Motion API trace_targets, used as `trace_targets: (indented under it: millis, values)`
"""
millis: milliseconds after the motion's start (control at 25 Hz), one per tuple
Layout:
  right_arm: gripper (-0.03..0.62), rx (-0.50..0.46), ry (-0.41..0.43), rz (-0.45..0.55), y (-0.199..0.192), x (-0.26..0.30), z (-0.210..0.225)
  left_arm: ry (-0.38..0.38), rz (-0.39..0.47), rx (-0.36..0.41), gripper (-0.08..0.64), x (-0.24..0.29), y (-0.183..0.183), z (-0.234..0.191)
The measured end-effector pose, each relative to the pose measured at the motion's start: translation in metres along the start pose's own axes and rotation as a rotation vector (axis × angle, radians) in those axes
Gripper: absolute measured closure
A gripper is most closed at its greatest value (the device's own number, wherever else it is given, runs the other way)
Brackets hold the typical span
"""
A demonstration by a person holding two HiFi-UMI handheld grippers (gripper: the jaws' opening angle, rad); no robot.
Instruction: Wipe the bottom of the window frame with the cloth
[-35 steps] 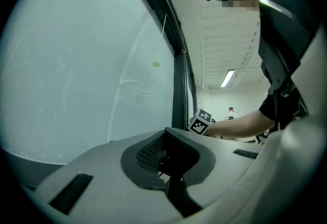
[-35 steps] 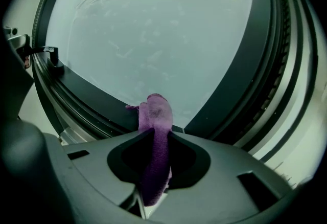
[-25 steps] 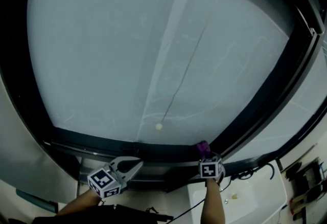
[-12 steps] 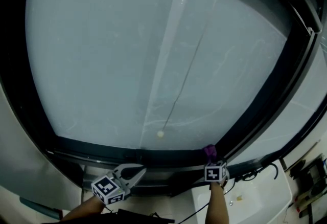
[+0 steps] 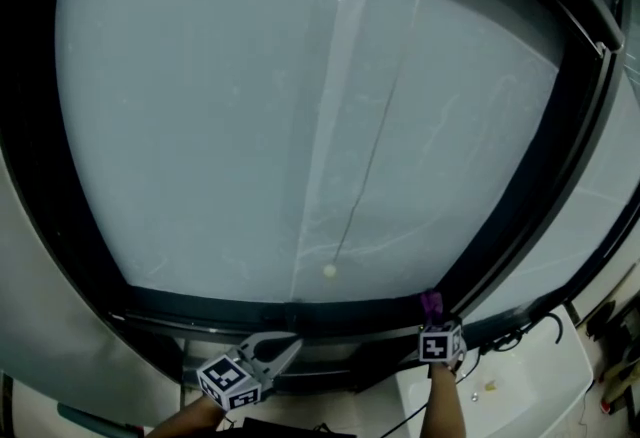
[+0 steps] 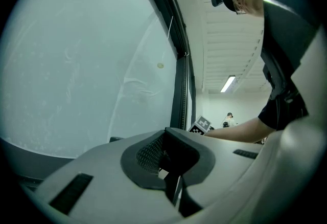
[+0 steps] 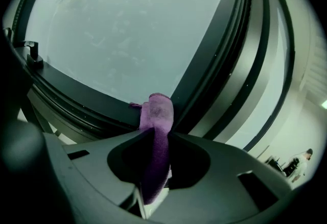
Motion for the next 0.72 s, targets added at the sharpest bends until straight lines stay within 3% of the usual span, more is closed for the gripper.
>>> trace_targets:
  millis: [200, 400, 720]
  values:
    - [0.515, 0.062, 0.029, 0.007, -0.006, -0.008, -0.006, 0.005, -0.014, 0.035, 0.558, 0.000, 0.001, -0.002]
    - [0.515, 0.166, 0.111, 0.064, -0.019, -0.029, -0.024, 0.011, -0.017, 0.051, 0.558, 0.002, 0.000, -0.003]
    - [0.517, 0.330, 0.113, 0.336, -0.020, -0.094, -0.037, 0.029, 0.016, 0.060, 0.558, 0.002, 0.001, -0.003]
Point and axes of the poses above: the fingertips, and each gripper's own axes: x forward along the fingers, z to its right, y out of its top, the point moved 1 cm from there along -x, backward along the fingers, and after that the axes turned 11 degrees about -x, right-handed, at the moved point
